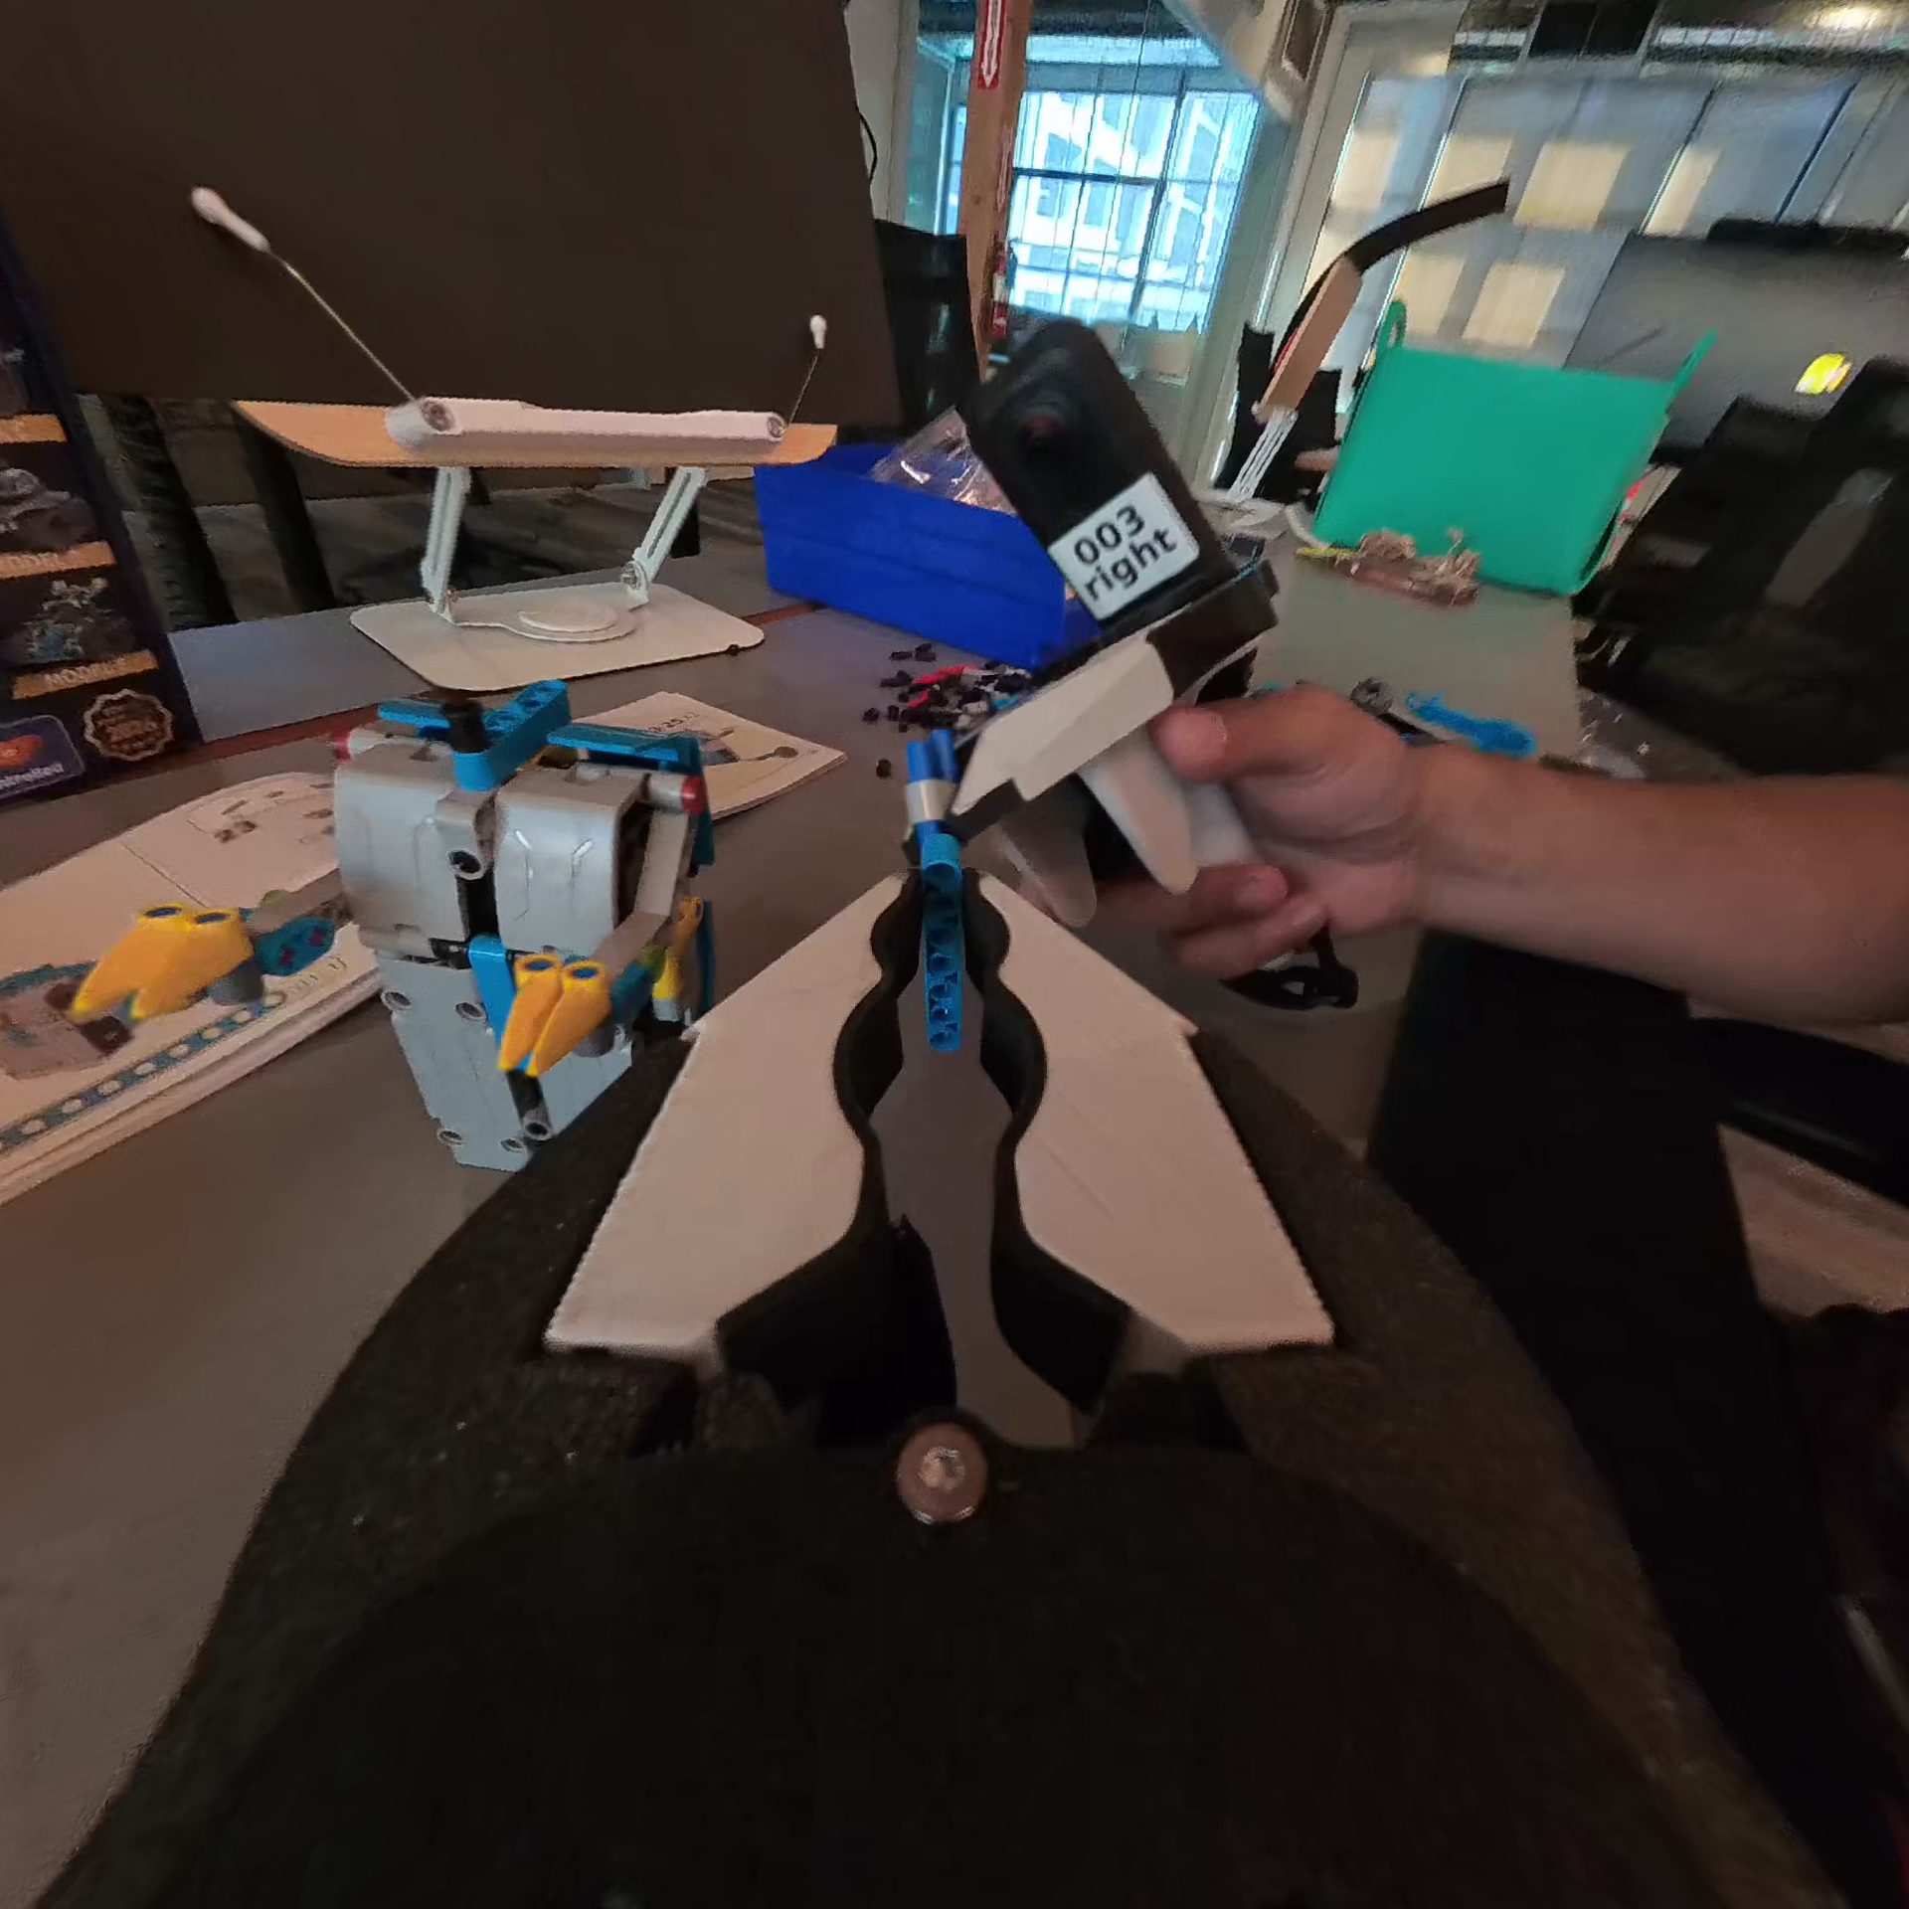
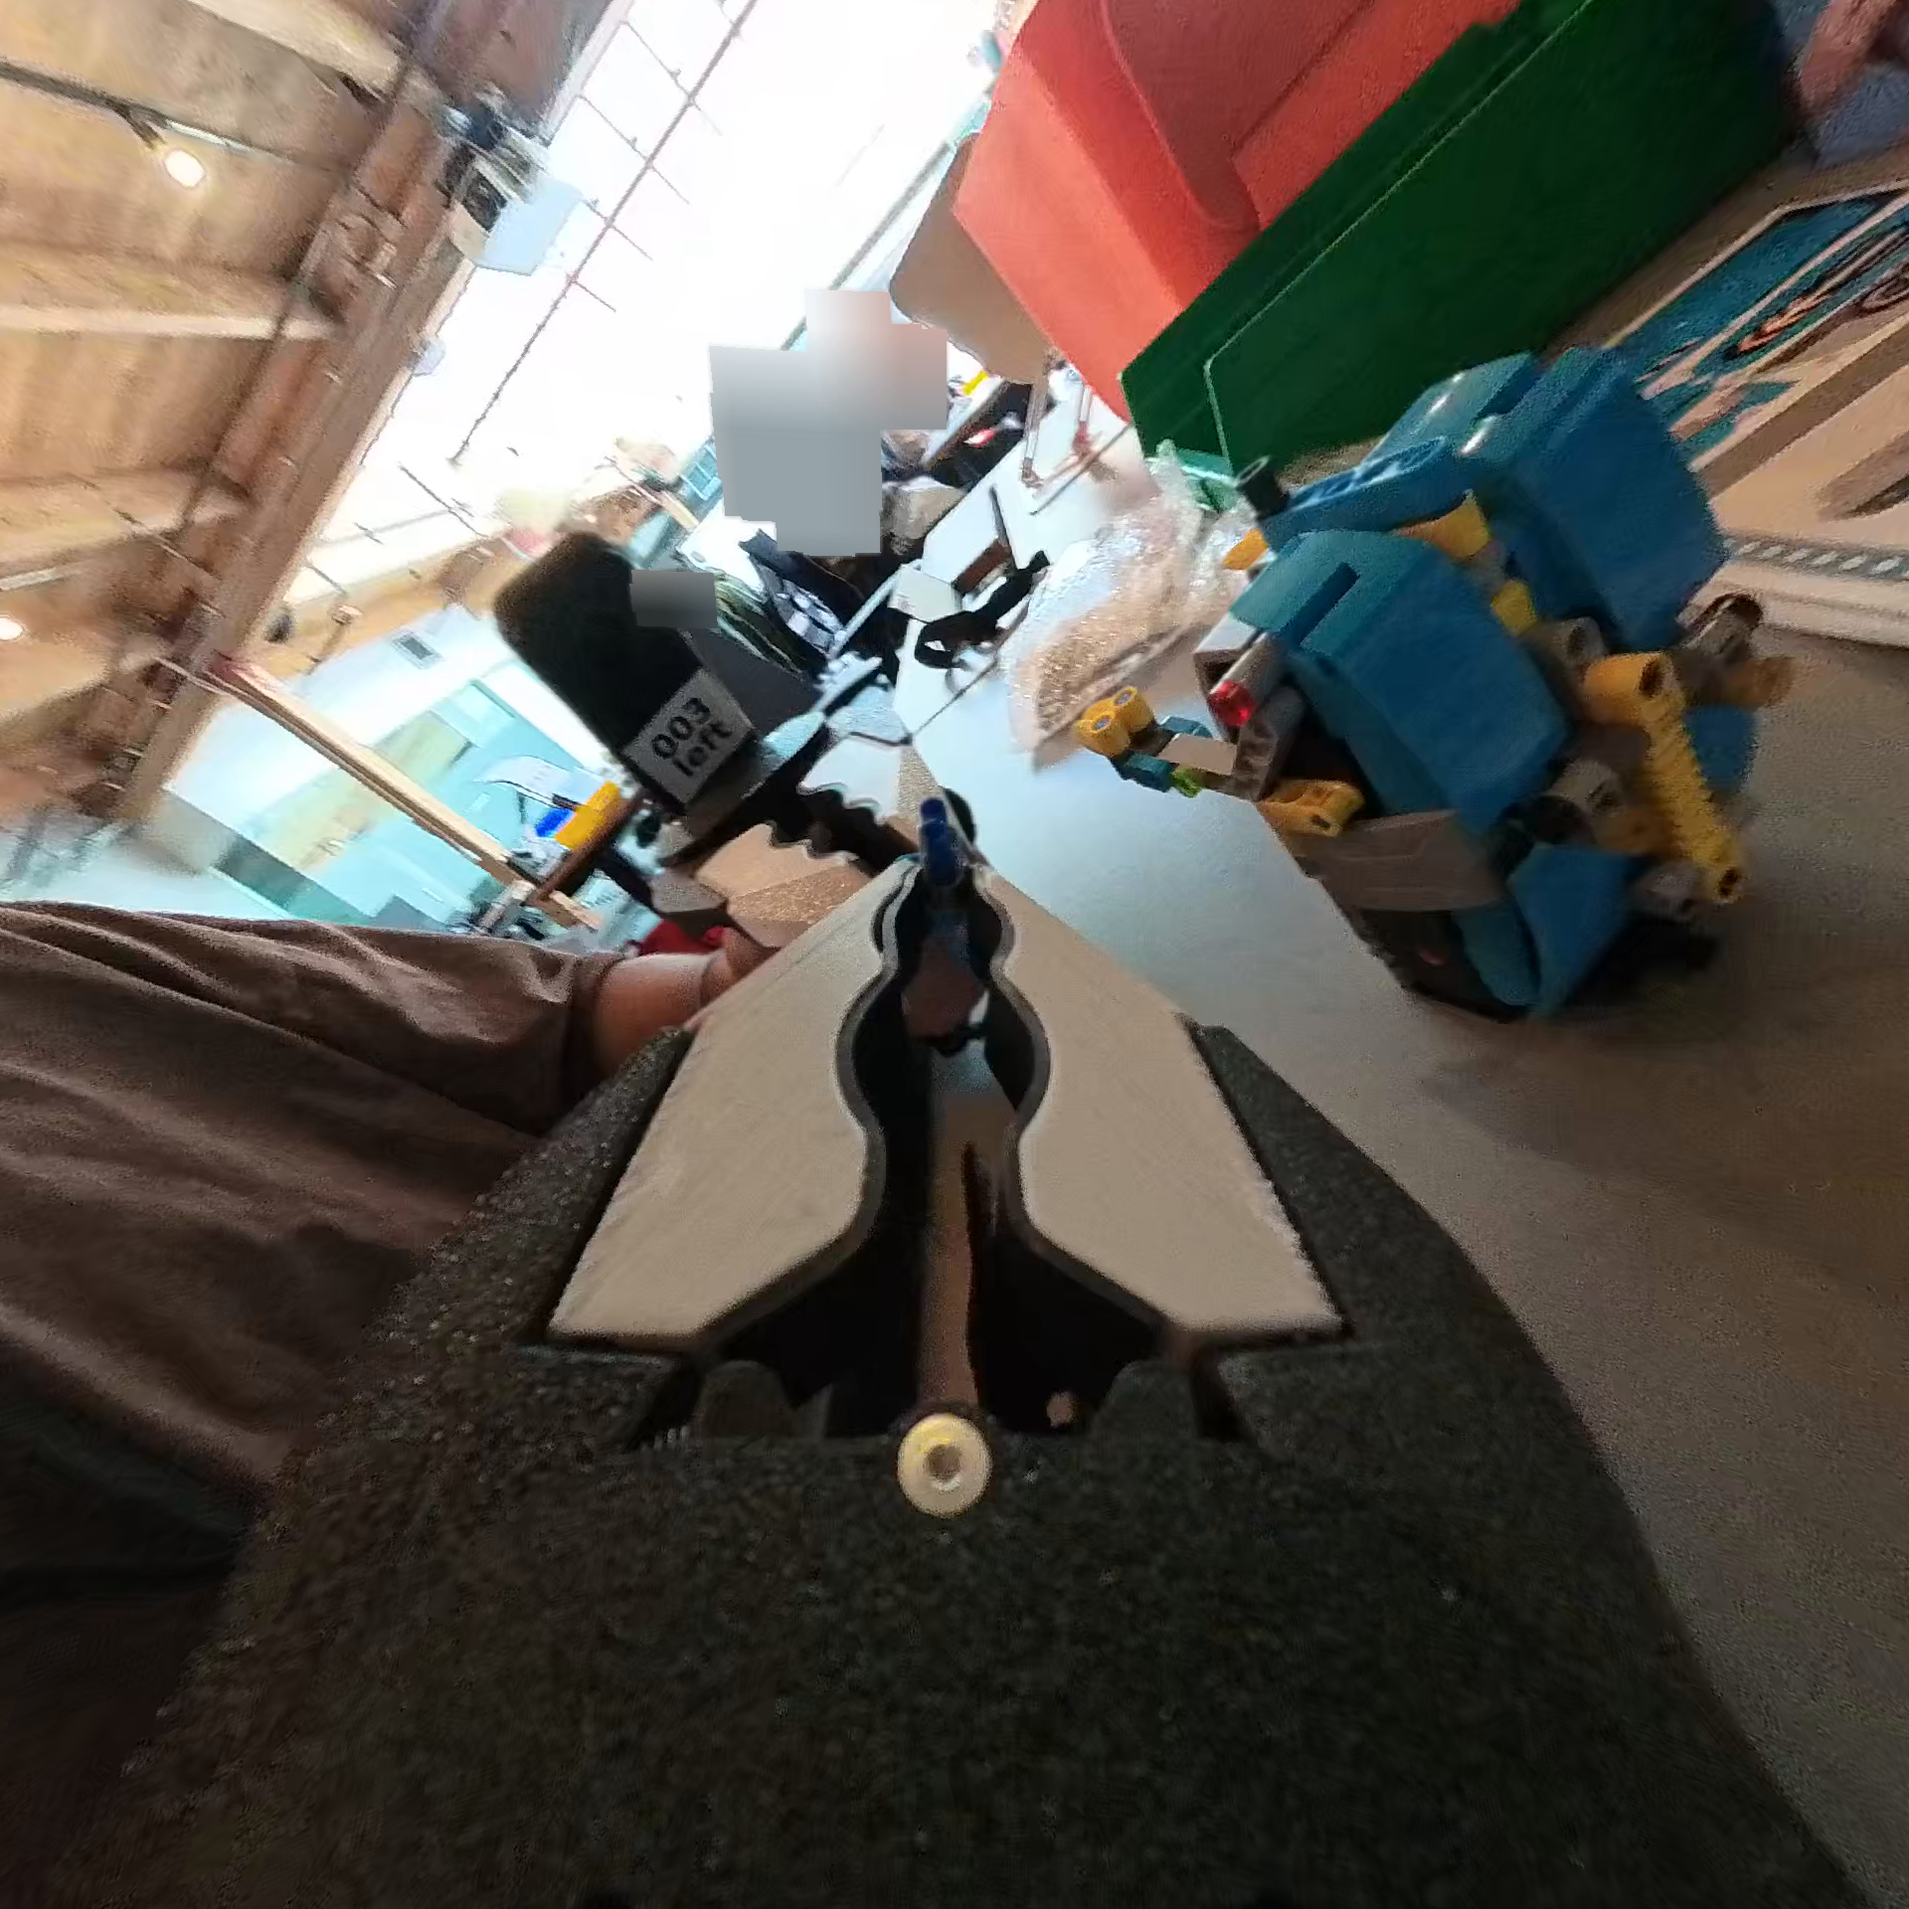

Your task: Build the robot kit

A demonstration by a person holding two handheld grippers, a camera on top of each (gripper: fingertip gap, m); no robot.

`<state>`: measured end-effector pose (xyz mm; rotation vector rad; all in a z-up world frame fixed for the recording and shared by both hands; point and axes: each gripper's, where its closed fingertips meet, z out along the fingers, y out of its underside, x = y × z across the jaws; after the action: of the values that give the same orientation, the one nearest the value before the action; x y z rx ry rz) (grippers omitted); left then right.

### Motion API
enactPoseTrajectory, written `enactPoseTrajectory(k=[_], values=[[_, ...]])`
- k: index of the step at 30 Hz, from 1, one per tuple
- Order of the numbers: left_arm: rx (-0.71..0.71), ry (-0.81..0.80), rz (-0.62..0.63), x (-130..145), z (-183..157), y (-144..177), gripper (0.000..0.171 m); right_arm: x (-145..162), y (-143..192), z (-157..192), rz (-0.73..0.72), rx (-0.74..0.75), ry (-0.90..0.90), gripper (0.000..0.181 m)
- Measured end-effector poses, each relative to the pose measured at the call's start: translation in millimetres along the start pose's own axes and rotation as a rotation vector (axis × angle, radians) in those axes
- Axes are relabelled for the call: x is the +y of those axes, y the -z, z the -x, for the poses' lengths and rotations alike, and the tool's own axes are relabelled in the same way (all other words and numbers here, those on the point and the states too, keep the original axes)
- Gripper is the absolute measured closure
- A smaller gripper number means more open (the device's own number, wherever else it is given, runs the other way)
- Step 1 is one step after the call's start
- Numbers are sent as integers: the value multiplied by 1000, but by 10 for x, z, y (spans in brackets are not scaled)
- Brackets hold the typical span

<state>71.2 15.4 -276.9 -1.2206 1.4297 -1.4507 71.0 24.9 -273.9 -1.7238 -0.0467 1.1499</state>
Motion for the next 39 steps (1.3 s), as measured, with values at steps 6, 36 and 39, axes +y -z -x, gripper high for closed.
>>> enactPoseTrajectory(k=[6, 36, 39], values=[[36, 147, -76, -101, 88, 69, 165, 59, -35, 48, 10, -83, -87, 175], [292, 288, -154, -247, -237, 111, 165, -22, 2, 374, 32, -126, 128, 175], [299, 257, -129, -210, -287, 89, 165, 40, 42, 380, 73, -132, 132, 176]])
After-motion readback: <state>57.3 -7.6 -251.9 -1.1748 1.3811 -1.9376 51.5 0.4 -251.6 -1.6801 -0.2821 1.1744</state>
